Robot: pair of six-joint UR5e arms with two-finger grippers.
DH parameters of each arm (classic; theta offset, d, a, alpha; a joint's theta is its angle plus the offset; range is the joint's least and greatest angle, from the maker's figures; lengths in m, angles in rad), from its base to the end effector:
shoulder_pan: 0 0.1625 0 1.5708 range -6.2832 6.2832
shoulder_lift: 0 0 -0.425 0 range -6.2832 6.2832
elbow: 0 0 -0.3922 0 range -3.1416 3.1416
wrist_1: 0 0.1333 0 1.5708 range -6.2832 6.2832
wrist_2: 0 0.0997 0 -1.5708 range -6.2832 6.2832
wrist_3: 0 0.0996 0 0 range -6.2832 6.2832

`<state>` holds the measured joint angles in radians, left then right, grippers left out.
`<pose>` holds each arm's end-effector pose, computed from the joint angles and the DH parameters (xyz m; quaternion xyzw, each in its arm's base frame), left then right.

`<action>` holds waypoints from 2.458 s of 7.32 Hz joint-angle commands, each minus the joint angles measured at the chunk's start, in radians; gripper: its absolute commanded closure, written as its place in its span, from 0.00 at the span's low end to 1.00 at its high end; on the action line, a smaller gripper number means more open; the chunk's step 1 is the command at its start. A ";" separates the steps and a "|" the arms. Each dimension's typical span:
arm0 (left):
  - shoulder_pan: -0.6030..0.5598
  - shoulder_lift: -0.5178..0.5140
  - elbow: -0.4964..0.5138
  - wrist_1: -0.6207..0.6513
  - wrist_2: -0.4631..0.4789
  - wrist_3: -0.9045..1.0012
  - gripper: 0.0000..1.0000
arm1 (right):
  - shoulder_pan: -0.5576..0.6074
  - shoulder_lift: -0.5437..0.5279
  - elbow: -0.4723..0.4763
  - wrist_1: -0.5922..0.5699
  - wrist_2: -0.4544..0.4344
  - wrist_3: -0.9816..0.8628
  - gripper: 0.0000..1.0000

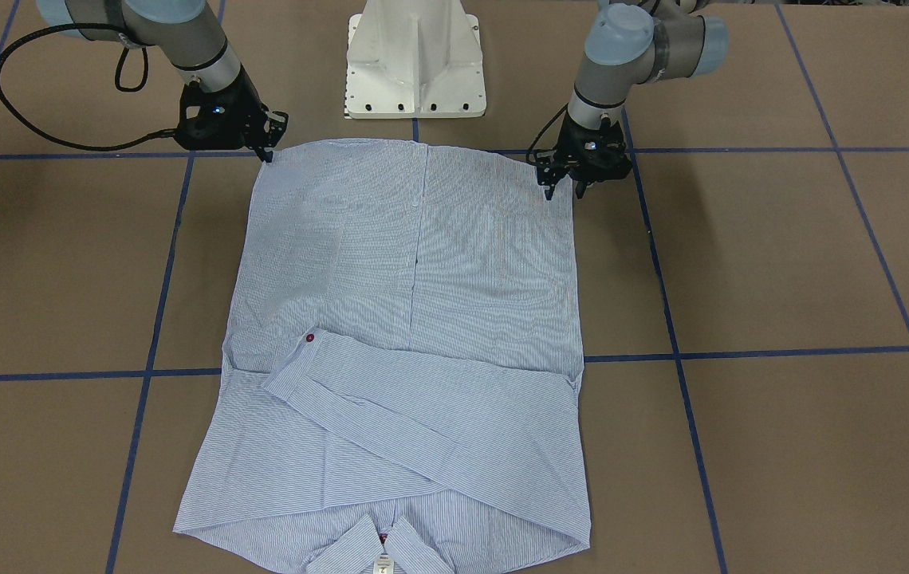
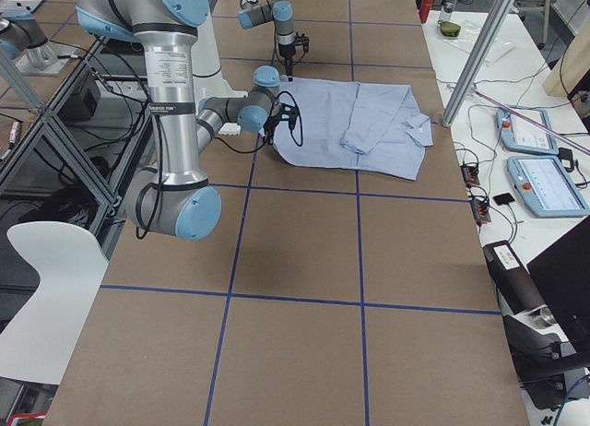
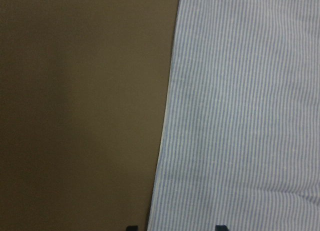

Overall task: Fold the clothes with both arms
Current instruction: 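Lower both grippers onto the hem corners and close them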

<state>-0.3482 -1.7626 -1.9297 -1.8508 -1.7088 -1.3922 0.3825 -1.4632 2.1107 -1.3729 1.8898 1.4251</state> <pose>0.4812 -0.3019 0.3674 0.0439 0.4051 -0.0496 0.9119 -0.4215 -0.2796 0.3366 -0.0341 -0.4288 0.0417 0.9018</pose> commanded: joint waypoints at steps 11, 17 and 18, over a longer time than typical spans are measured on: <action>0.003 0.000 0.001 0.002 -0.003 0.001 0.85 | 0.007 0.000 0.000 0.000 0.003 0.000 1.00; -0.011 0.002 -0.022 0.008 -0.008 0.004 1.00 | 0.018 -0.002 0.012 0.002 0.015 -0.003 1.00; -0.014 0.011 -0.031 0.018 -0.011 0.007 1.00 | 0.038 -0.003 0.012 0.002 0.040 -0.009 1.00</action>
<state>-0.3575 -1.7596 -1.9504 -1.8416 -1.7168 -1.3881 0.4020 -1.4647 2.1191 -1.3716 1.9066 1.4213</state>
